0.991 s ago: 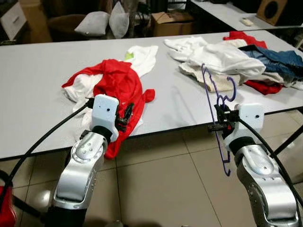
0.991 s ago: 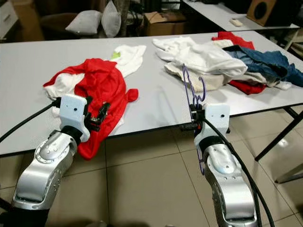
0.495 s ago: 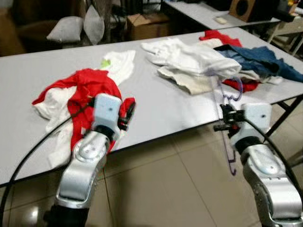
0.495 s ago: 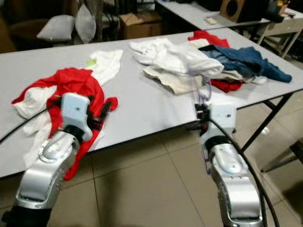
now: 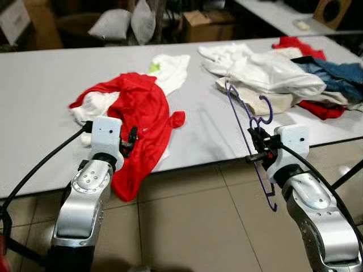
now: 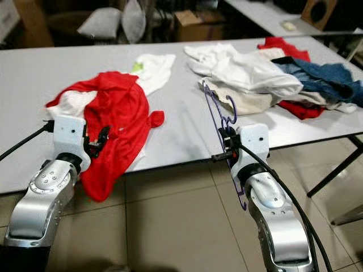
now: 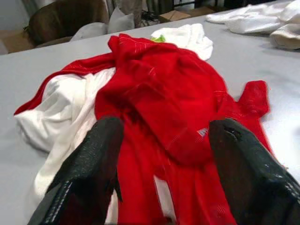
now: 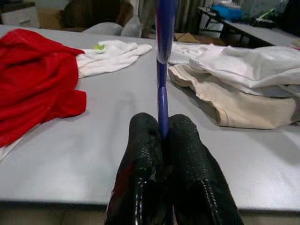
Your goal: Hang hanger
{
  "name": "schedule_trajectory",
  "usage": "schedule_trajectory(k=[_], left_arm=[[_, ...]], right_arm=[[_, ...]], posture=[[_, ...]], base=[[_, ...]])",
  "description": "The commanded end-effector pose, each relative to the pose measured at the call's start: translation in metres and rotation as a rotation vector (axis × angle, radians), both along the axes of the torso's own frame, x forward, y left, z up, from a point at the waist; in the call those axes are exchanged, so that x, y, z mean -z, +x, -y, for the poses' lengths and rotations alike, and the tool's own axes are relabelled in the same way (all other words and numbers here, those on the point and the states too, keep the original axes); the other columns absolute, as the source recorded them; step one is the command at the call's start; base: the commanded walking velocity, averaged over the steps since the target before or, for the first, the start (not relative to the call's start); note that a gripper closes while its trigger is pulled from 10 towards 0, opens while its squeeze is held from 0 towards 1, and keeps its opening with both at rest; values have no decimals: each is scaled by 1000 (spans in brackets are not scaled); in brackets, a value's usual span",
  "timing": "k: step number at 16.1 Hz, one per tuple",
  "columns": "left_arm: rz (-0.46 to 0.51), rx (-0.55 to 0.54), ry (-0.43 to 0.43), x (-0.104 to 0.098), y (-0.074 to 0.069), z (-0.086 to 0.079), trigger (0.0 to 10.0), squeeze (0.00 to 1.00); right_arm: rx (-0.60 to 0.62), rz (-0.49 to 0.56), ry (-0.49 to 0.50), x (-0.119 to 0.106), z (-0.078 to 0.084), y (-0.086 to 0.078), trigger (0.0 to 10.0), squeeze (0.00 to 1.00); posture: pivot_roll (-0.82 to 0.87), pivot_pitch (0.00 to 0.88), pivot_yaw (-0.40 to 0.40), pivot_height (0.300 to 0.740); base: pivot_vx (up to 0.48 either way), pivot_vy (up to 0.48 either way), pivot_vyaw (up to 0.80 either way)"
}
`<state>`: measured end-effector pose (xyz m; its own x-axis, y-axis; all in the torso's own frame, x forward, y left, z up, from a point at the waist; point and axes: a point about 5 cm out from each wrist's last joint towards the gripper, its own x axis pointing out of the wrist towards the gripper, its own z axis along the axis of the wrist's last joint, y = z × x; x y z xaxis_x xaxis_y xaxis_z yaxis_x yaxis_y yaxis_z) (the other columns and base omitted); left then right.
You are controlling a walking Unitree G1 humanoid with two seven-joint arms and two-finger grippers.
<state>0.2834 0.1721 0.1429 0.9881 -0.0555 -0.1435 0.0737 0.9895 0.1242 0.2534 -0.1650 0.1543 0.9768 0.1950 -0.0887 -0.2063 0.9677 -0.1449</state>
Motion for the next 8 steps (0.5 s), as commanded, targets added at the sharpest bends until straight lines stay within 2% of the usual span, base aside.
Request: schedule_trajectory(k=[1, 2, 4, 5, 6, 8], left_arm=[[-30, 18, -43, 3, 1, 4, 10000, 1000], [-59, 45, -122, 5, 5, 8, 10000, 1000], [-76, 66, -121, 7, 9, 9, 10000, 1000], [-82, 70, -110, 7, 11, 9, 10000, 922], [-87, 72, -108, 7, 12, 10, 10000, 706], [-101, 73, -78, 9, 14, 10, 10000, 0]], right_arm=[[-5, 0, -1, 0, 1, -1, 10000, 0], [-7, -1, -1, -1, 1, 0, 10000, 0], [-6, 1, -2, -1, 2, 0, 10000, 0], [-4, 1, -3, -2, 4, 0, 10000, 0], [-3, 1, -4, -1, 4, -1, 10000, 0], [-2, 0, -9, -1, 5, 0, 10000, 0]], posture=[[20, 1, -20, 740], [14, 2, -17, 740], [11, 0, -16, 740], [8, 0, -16, 740], [7, 0, -17, 740], [5, 0, -19, 740]], base=[[0, 0, 0], [0, 0, 0], [0, 0, 0], [0, 0, 0], [0, 0, 0], [0, 0, 0]])
